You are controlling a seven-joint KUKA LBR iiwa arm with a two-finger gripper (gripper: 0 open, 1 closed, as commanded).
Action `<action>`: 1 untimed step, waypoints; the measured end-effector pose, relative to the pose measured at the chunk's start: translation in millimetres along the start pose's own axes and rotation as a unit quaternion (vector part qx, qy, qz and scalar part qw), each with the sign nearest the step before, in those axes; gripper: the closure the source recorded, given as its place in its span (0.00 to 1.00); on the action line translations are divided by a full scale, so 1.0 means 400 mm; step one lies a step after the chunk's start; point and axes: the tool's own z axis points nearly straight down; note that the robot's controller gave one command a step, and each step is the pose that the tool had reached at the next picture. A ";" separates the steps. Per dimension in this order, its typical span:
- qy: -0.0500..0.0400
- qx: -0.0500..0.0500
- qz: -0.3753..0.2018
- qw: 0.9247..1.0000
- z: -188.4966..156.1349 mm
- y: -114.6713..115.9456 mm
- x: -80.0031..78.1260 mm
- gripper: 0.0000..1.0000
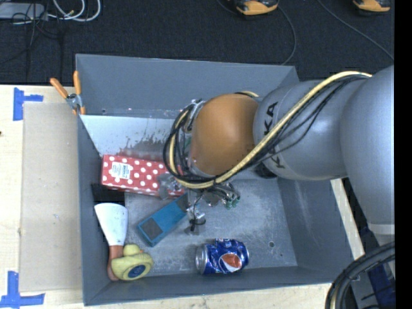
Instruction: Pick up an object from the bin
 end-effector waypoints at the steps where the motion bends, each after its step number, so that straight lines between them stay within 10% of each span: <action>1: 0.001 0.000 0.001 1.000 0.002 -0.001 0.003 0.00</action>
Offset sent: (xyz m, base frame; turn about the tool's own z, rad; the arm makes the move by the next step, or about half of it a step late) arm -0.0331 -0.0110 -0.0398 0.0303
